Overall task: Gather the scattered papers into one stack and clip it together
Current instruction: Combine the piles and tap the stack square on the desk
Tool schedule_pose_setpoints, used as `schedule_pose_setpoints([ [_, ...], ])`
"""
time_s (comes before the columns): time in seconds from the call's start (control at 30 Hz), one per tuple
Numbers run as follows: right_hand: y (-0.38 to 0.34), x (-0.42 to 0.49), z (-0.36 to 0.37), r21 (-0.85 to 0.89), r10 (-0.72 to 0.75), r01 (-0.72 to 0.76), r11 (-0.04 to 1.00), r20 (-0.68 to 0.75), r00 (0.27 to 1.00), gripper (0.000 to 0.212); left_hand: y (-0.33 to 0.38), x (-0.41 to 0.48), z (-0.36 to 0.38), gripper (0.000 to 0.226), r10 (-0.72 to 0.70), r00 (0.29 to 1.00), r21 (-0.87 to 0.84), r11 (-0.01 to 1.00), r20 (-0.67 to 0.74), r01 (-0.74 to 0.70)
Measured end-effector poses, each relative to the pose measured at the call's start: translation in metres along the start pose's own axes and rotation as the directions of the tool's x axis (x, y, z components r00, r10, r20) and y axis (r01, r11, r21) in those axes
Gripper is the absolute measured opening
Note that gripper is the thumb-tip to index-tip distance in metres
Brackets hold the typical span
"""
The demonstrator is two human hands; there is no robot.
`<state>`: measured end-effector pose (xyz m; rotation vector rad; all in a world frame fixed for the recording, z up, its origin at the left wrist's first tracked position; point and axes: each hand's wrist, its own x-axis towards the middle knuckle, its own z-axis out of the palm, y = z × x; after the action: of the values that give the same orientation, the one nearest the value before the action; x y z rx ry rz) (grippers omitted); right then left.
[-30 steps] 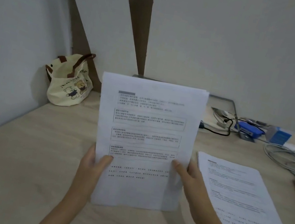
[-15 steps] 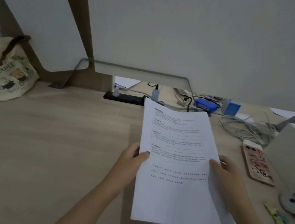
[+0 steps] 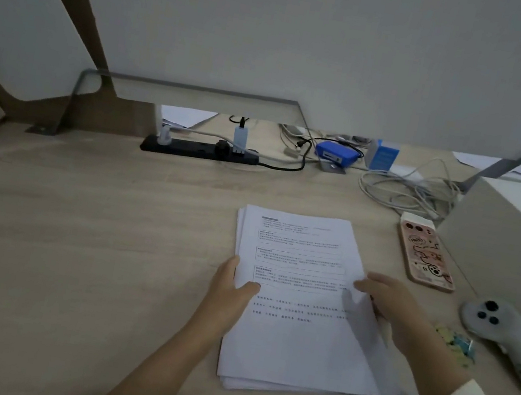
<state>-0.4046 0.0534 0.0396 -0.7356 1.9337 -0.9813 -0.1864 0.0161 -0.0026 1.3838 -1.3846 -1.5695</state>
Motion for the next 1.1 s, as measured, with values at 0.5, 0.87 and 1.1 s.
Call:
schedule_pose_setpoints([
  [0.5,0.006,-0.032,0.065,0.326,-0.199,0.076,0.942,0.361,0.911,0.041,-0.011,-0.011,-0.064,0.048,-0.019,0.988,-0.112,0.994,-0.156,0.001],
  [0.87,-0.062,-0.078,0.075,0.535,-0.617,0.407,0.741,0.303,0.726,0.041,0.079,-0.045,-0.138,0.024,0.385,0.894,-0.219,0.874,-0.230,-0.433],
  [1.1,-0.069,-0.080,0.087,0.468,-0.630,0.459,0.755,0.324,0.706,0.030,0.069,-0.069,-0.138,0.034,0.619,0.724,-0.043,0.750,-0.304,-0.660],
])
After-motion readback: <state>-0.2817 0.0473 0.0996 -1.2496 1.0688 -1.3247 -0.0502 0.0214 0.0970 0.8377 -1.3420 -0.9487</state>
